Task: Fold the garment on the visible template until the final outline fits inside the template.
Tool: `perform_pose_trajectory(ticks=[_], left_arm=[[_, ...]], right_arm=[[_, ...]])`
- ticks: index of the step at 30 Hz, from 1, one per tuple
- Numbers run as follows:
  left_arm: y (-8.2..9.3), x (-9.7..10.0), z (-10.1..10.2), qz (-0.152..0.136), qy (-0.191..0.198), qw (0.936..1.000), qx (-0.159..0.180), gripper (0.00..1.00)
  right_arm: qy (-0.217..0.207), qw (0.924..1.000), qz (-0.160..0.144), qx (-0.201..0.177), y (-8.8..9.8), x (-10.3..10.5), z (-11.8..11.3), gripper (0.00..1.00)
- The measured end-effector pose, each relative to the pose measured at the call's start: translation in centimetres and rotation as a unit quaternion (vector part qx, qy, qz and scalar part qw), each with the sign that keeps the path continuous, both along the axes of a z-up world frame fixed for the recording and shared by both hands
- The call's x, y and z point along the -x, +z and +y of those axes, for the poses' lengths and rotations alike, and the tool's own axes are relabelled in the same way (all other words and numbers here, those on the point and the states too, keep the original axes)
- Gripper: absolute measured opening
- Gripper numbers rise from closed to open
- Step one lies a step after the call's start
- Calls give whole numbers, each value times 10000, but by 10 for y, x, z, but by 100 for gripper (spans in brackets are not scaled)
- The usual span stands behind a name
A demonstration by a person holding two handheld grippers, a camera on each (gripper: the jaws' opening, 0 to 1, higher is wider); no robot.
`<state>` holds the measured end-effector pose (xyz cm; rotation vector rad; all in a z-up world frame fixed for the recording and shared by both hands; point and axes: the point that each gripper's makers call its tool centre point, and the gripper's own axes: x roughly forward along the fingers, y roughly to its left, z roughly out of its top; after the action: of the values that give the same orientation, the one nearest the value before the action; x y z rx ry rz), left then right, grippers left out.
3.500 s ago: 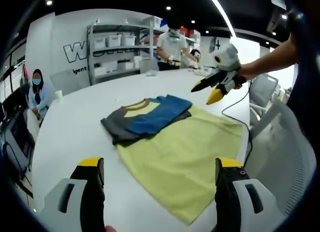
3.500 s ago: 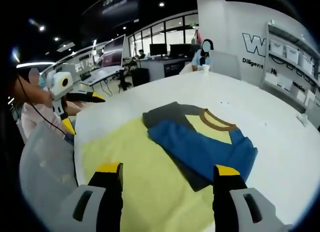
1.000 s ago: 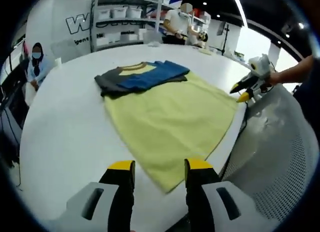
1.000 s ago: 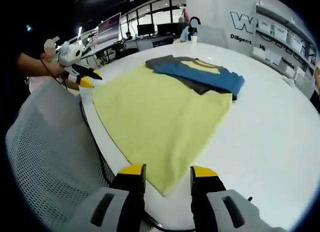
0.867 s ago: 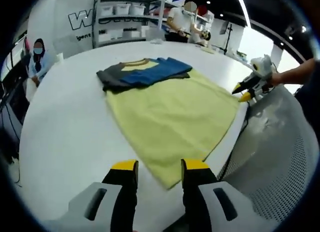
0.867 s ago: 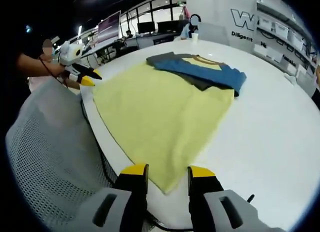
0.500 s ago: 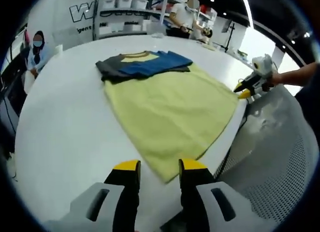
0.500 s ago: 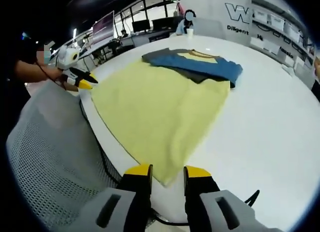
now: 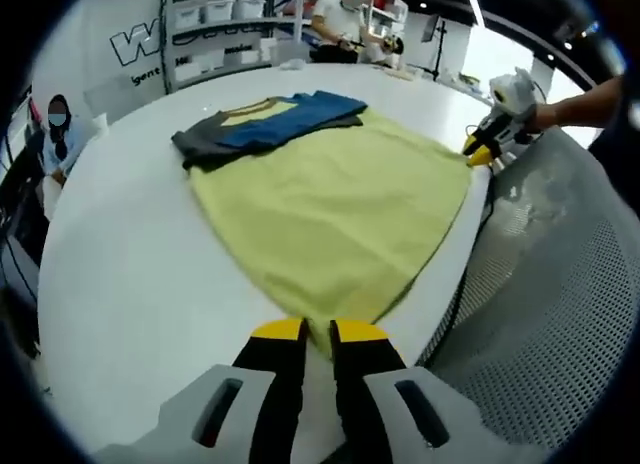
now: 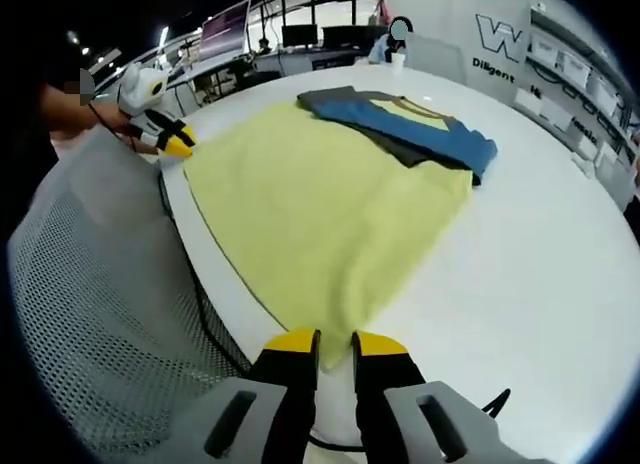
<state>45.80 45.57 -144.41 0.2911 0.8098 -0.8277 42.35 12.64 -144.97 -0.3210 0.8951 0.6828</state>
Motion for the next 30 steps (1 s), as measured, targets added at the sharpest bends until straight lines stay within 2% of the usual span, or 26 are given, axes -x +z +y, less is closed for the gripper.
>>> perform_pose_trajectory(ticks=[3,4,8,12,24,30], left_arm=[[0,-2,2,35,59,10000,-12,5],[-1,-1,2,103,73,9999,-3,2],[0,-3,1,417,430,9982,66,1],[4,-3,1,387,448,9982,96,1],[38,-11,4,-31,312,9992,233,1],[55,-19,1,-167,317,9988,348,1]], right_arm=[[48,10000,-13,51,0,0,0,6],[32,10000,-10,62,0,0,0,6],[-56,9999,75,36,-1,1,1,0],[-6,9999,37,113,0,1,2,0],[9,9996,-266,13,35,-6,3,0],[-52,9996,-279,-28,47,-13,3,0]])
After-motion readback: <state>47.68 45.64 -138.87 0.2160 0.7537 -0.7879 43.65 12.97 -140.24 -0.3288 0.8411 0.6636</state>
